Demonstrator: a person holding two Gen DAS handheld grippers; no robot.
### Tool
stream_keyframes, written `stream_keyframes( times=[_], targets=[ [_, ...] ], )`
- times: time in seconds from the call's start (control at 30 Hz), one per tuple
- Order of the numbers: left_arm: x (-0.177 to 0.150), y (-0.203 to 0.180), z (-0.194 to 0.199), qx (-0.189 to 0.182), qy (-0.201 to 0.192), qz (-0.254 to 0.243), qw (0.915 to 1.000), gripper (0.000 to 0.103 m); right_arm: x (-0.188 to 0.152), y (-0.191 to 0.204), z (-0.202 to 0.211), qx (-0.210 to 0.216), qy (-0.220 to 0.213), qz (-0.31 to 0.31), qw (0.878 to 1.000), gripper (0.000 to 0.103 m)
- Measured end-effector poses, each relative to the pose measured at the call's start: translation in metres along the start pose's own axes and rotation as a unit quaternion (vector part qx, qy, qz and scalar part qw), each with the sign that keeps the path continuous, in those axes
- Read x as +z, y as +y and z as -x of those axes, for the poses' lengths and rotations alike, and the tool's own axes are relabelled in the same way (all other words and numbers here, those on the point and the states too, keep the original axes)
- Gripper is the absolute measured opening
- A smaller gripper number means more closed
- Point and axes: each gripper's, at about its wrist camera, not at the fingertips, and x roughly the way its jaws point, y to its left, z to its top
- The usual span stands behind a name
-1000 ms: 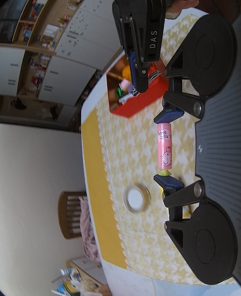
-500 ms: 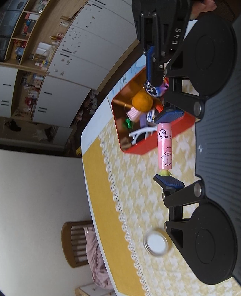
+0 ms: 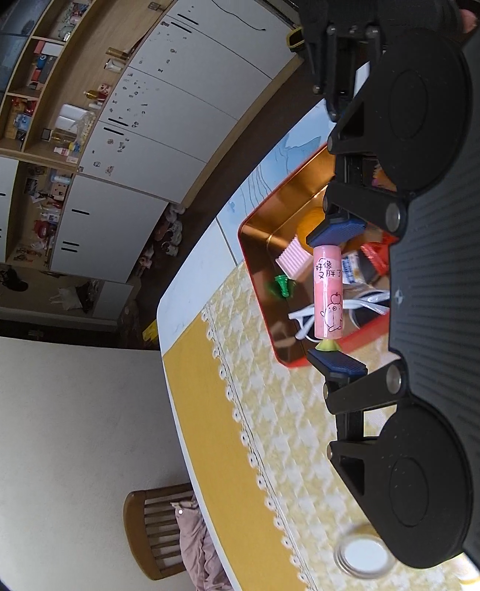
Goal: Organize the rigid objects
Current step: 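Carry the pink tube and nail clipper over the red tin with both tools, then open both tools to drop the pink tube and nail clipper into the tin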
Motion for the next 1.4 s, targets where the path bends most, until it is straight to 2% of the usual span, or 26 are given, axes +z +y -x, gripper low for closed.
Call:
stream_keyframes(
  times=[0.63, 0.9, 1.03, 1.4],
  targets=[
    [0.019, -0.01, -0.095, 0.017, 0.042, 0.0, 0.999, 0.059, -0.004, -0.009, -0.049, 0.01, 0.049, 0.025, 0.998, 0.01],
    [0.019, -0.017, -0.115, 0.014, 0.049, -0.012, 0.9986, 0.059, -0.008, -0.013, -0.055, 0.014, 0.057, 0.035, 0.998, 0.01],
    [0.018, -0.016, -0.122, 0.013, 0.056, -0.008, 0.9983, 0.059, -0.009, -0.015, -0.053, 0.024, 0.055, 0.032, 0.998, 0.017],
    [0.014, -0.014, -0.13, 0.017, 0.066, -0.008, 0.9976, 0.059, -0.011, -0.014, -0.049, 0.038, 0.061, 0.027, 0.997, 0.022]
  ],
)
